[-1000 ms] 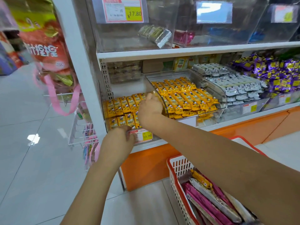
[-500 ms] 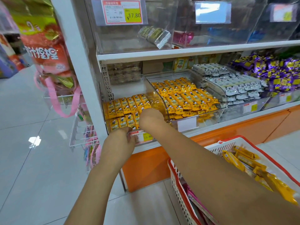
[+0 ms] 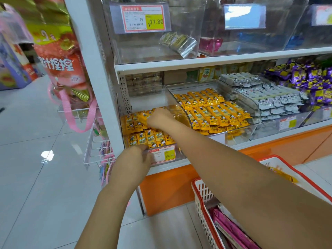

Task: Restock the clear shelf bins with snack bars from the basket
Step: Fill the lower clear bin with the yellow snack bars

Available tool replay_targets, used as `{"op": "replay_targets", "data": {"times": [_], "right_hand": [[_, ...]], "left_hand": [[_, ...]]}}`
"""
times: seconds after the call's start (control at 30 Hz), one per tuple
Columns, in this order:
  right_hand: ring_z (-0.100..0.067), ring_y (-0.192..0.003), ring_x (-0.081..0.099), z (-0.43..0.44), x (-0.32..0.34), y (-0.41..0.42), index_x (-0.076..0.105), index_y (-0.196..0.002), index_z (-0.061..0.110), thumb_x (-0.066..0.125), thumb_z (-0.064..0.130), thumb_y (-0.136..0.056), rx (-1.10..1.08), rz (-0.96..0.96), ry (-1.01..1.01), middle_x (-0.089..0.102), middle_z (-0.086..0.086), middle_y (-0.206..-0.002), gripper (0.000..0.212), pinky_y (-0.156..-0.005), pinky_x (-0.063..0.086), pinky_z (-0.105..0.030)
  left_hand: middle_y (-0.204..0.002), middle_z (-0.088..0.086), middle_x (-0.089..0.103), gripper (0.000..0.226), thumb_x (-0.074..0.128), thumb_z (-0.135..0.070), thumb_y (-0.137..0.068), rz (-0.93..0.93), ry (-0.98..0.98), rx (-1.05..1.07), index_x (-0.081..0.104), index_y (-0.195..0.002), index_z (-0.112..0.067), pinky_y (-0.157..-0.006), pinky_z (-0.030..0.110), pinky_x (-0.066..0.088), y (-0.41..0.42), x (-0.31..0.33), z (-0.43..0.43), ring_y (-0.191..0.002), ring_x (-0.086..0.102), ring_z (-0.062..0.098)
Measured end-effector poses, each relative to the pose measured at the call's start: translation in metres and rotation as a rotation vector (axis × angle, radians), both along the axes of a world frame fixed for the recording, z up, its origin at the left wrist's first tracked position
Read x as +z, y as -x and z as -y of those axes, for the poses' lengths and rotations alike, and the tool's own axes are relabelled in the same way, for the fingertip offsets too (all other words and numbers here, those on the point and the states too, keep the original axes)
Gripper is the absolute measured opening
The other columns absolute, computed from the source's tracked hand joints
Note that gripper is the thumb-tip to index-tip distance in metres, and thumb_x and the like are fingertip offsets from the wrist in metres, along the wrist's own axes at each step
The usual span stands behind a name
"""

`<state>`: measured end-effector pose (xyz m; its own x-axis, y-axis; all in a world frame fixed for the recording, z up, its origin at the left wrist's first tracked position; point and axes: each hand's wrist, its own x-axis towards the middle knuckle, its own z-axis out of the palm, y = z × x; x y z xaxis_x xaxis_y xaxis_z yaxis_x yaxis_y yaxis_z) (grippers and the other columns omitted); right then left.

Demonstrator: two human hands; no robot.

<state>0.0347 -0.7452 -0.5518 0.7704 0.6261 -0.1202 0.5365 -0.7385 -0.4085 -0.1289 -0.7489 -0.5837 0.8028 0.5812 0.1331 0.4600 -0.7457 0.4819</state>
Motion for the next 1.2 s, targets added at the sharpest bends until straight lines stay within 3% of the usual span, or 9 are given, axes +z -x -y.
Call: {"op": "replay_targets", "data": {"times": [0.1, 0.33, 0.5, 0.6, 0.7, 0.77, 0.87, 1.07, 1.2], "right_hand": [[-0.024, -0.098, 0.062, -0.027, -0.008, -0.002, 0.058, -0.084, 0.007, 0.047, 0.015, -0.091, -0.006, 0.0, 0.002, 0.063, -0.009, -0.106, 0.015, -0.069, 0.045, -0.027], [-0.026, -0.12, 0.055, -0.076, -0.026, 0.005, 0.056, -0.125, 0.004, 0.051, 0.026, -0.097, 0.078, -0.033, -0.093, 0.057, -0.012, -0.131, 0.035, -0.092, 0.046, -0.03], [-0.028, -0.101, 0.059, -0.077, -0.032, -0.001, 0.06, -0.12, -0.003, 0.047, 0.012, -0.097, 0.156, -0.144, -0.161, 0.061, -0.02, -0.123, 0.031, -0.074, 0.045, -0.029], [-0.03, -0.112, 0.057, -0.053, -0.019, -0.004, 0.057, -0.127, -0.002, 0.046, 0.009, -0.096, 0.17, -0.142, -0.246, 0.058, -0.018, -0.128, 0.034, -0.089, 0.05, -0.034], [-0.026, -0.1, 0.061, -0.016, -0.002, 0.001, 0.069, -0.1, 0.005, 0.054, 0.016, -0.094, 0.197, -0.119, -0.399, 0.067, -0.012, -0.11, 0.02, -0.081, 0.048, -0.03], [-0.028, -0.084, 0.061, 0.024, 0.007, 0.008, 0.063, -0.08, 0.006, 0.053, 0.021, -0.094, 0.21, 0.064, -0.391, 0.068, -0.017, -0.091, 0.023, -0.069, 0.046, -0.031], [-0.026, -0.072, 0.054, 0.099, 0.005, 0.021, 0.057, -0.083, 0.008, 0.048, 0.023, -0.097, 0.204, 0.358, -0.389, 0.059, -0.009, -0.074, 0.023, -0.062, 0.041, -0.036], [-0.013, -0.057, 0.041, 0.236, -0.064, 0.01, 0.048, -0.077, 0.016, 0.05, 0.024, -0.098, 0.065, 0.22, -0.217, 0.04, 0.008, -0.062, 0.022, -0.056, 0.038, -0.032], [-0.021, -0.087, 0.058, 0.302, -0.138, -0.021, 0.057, -0.103, 0.012, 0.05, 0.029, -0.096, -0.058, 0.037, 0.199, 0.062, -0.007, -0.102, 0.019, -0.075, 0.051, -0.034]], "left_hand": [[-0.123, 0.006, 0.064, 0.035, 0.047, -0.015, -0.095, 0.014, -0.04, 0.003, 0.061, -0.125, -0.022, -0.084, 0.029, 0.048, 0.004, 0.002, -0.006, -0.107, 0.06, 0.025], [-0.119, 0.007, 0.066, 0.035, 0.048, -0.018, -0.094, -0.013, -0.093, -0.015, 0.061, -0.126, -0.028, -0.085, 0.034, 0.049, 0.006, -0.004, -0.014, -0.106, 0.06, 0.026], [-0.121, 0.004, 0.065, 0.031, 0.047, -0.022, -0.097, 0.03, -0.11, -0.028, 0.063, -0.123, -0.026, -0.087, 0.032, 0.048, 0.004, -0.005, -0.015, -0.109, 0.059, 0.024], [-0.121, 0.002, 0.065, 0.031, 0.046, -0.026, -0.098, 0.028, -0.12, -0.027, 0.063, -0.123, -0.025, -0.086, 0.03, 0.047, 0.002, -0.004, -0.012, -0.109, 0.059, 0.022], [-0.103, 0.007, 0.071, 0.026, 0.048, -0.025, -0.096, 0.15, -0.131, -0.051, 0.072, -0.103, -0.016, -0.078, 0.036, 0.051, 0.001, -0.005, -0.007, -0.096, 0.063, 0.027], [-0.075, 0.004, 0.068, 0.035, 0.044, -0.033, -0.094, 0.295, -0.095, -0.099, 0.069, -0.08, -0.013, -0.066, 0.037, 0.049, -0.001, -0.006, -0.001, -0.074, 0.062, 0.024], [-0.052, -0.004, 0.047, 0.04, 0.038, -0.043, -0.091, 0.372, -0.055, -0.165, 0.052, -0.061, -0.019, -0.054, 0.034, 0.037, -0.01, -0.009, 0.02, -0.053, 0.045, 0.011], [-0.07, 0.002, 0.066, 0.056, 0.029, -0.056, -0.087, 0.0, -0.025, -0.414, 0.064, -0.076, -0.014, -0.065, 0.038, 0.044, -0.028, -0.057, 0.07, -0.067, 0.059, 0.017], [-0.089, 0.003, 0.07, 0.025, 0.045, -0.029, -0.095, -0.297, 0.074, -0.589, 0.066, -0.094, -0.016, -0.072, 0.036, 0.048, -0.035, -0.107, 0.102, -0.082, 0.063, 0.02]]}}
